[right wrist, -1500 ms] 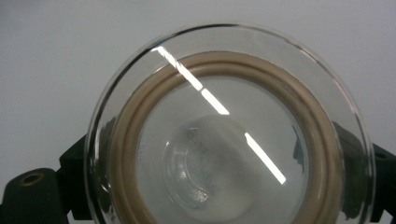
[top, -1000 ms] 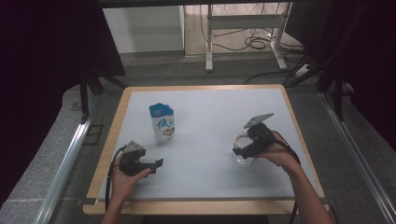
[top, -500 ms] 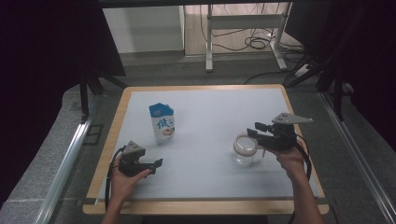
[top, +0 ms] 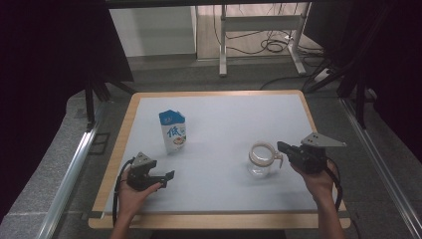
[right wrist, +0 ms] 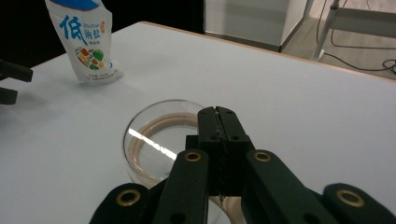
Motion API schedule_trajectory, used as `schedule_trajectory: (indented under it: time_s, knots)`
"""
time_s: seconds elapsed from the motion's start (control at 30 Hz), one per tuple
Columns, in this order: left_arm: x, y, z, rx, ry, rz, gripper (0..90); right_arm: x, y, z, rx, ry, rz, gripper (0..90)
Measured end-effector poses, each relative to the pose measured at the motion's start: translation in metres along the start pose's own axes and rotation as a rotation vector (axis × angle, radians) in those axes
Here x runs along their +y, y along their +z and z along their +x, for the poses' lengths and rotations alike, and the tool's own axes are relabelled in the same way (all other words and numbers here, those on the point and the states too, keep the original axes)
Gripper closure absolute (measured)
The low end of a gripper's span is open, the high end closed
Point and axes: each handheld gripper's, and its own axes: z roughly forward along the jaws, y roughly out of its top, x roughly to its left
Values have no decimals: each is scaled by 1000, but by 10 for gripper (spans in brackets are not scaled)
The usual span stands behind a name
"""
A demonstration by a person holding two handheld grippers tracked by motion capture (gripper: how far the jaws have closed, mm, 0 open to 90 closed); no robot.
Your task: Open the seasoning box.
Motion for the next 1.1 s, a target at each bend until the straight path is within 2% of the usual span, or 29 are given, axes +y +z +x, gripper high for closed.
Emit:
schedule_trajectory:
  time_s: [0.2, 0.43, 0.53, 1.0, 1.1]
  knots:
    - [1, 1, -1, -1, 5, -8, 157, -7, 0, -2, -46, -4, 24, 899]
    - [0, 3, -3, -7, 12, -4, 158, -11, 3, -4, -60, -9, 43, 899]
    - [0, 2, -2, -3, 11, -7, 160, -13, 5, -7, -59, 4, 49, 899]
    - [0, 4, -4, -4, 14, -11, 159, -17, 7, -7, -54, 6, 54, 900]
    - [0, 3, -5, -9, 18, -17, 197, -18, 7, -8, -48, 13, 49, 900]
